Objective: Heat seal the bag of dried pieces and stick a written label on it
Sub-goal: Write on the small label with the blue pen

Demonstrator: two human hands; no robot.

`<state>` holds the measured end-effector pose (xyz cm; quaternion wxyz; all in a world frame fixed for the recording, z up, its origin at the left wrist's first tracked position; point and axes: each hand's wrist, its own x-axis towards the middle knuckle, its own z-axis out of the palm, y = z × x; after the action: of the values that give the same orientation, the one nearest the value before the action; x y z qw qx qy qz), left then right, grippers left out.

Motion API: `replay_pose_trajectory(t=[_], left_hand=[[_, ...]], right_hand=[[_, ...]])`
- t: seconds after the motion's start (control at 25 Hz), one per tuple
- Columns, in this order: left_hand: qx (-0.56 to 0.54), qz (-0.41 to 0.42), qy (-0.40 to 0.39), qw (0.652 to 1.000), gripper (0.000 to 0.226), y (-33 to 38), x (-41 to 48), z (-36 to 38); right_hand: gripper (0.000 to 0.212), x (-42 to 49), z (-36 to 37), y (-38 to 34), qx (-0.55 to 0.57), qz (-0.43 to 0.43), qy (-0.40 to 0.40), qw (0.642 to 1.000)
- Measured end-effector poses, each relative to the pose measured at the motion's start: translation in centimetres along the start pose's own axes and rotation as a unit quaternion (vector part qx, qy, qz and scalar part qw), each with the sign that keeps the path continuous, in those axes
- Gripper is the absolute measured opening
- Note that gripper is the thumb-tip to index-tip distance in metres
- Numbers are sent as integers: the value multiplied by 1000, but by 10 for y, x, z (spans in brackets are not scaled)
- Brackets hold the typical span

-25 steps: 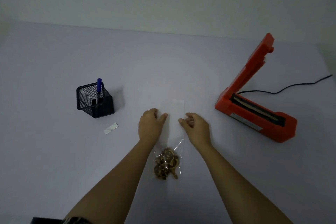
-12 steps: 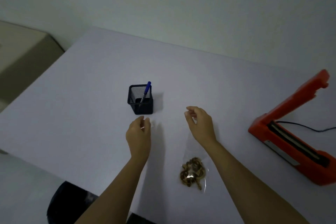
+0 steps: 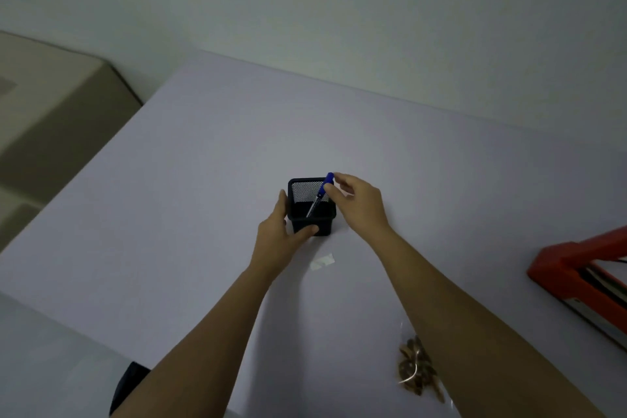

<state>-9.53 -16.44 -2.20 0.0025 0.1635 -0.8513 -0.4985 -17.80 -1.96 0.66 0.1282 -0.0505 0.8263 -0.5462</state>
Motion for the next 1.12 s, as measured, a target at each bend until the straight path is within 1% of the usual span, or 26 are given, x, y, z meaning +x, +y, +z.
replay_pose_trajectory(t=[0.08, 0.12, 0.2, 0.32, 0.44, 0.56, 0.64, 0.68, 0.76, 0.8, 0.88, 1.0, 1.12], left_hand=[[-28, 18, -3, 999, 67, 0, 6, 2], [-39, 23, -4, 999, 65, 2, 7, 3], [-47, 31, -3, 998, 64, 3, 9, 5], [-48, 41, -8, 998, 63, 0, 11, 4], [-41, 43, -14, 998, 64, -1, 13, 3], [-34, 42, -15, 998, 64, -1, 14, 3], [-39, 42, -16, 998, 64, -1, 13, 3], [-41, 44, -14, 998, 64, -1, 13, 3], [-45, 46, -10, 998, 63, -2, 13, 3], [-46, 46, -8, 998, 63, -2, 13, 3], [-42, 50, -8, 998, 63, -2, 12, 2], [-40, 48, -4, 998, 63, -1, 13, 1], [-36, 43, -4, 998, 63, -1, 13, 0]], right_hand=[[29, 5, 7, 0, 8, -8, 27, 1000], [27, 7, 8, 1, 13, -5, 41, 999], [25, 11, 8, 1, 9, -3, 54, 998], [19, 17, 9, 0, 7, -2, 43, 999], [21, 22, 14, -5, 14, 8, 37, 999], [15, 26, 19, -11, -13, -15, 64, 998], [17, 25, 18, -16, -7, -23, 82, 996], [22, 24, 16, -17, -11, -23, 78, 997], [36, 23, 12, -14, -55, -8, 59, 997], [36, 22, 10, -12, -84, -5, 51, 995], [28, 20, 11, -9, -114, -16, 48, 992], [25, 18, 15, -13, -97, -16, 54, 994], [25, 16, 15, -18, -20, 8, 57, 998]])
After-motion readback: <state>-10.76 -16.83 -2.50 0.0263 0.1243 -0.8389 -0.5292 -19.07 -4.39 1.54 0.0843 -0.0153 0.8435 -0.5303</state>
